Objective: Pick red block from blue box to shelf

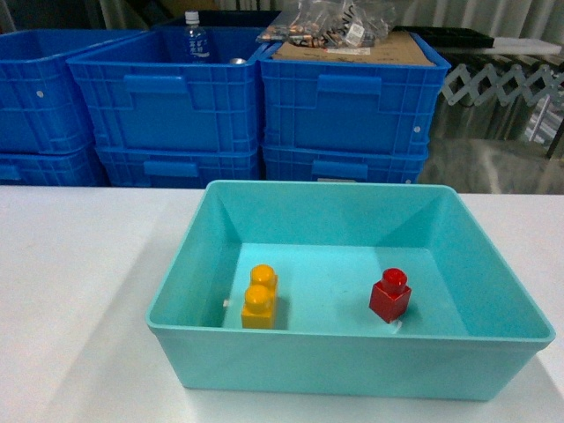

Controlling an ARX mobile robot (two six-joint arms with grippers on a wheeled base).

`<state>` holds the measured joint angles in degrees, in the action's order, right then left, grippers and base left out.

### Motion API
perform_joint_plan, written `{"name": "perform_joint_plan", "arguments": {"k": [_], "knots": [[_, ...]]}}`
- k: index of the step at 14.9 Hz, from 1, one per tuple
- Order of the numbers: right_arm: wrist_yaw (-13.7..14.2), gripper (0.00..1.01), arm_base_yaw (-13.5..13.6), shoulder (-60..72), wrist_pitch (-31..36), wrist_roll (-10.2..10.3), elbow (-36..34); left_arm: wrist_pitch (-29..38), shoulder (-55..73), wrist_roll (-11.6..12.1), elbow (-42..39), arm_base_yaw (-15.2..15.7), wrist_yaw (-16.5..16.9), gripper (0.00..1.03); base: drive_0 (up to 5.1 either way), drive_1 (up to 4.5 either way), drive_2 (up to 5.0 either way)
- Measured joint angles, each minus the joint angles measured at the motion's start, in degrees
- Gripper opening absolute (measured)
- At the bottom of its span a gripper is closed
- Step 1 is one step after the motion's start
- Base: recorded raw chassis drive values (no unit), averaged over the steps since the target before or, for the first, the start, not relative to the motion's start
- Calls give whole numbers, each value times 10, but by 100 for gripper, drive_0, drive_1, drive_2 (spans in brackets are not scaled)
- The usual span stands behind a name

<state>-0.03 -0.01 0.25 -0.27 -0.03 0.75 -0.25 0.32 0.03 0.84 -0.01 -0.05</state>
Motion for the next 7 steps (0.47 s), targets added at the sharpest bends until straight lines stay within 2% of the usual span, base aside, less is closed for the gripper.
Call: {"name": "perform_joint_plan", "arguments": {"k": [7], "knots": [[0,98,0,0,0,0,0,0,0,0,0,0,0,98,0,0,0]]}}
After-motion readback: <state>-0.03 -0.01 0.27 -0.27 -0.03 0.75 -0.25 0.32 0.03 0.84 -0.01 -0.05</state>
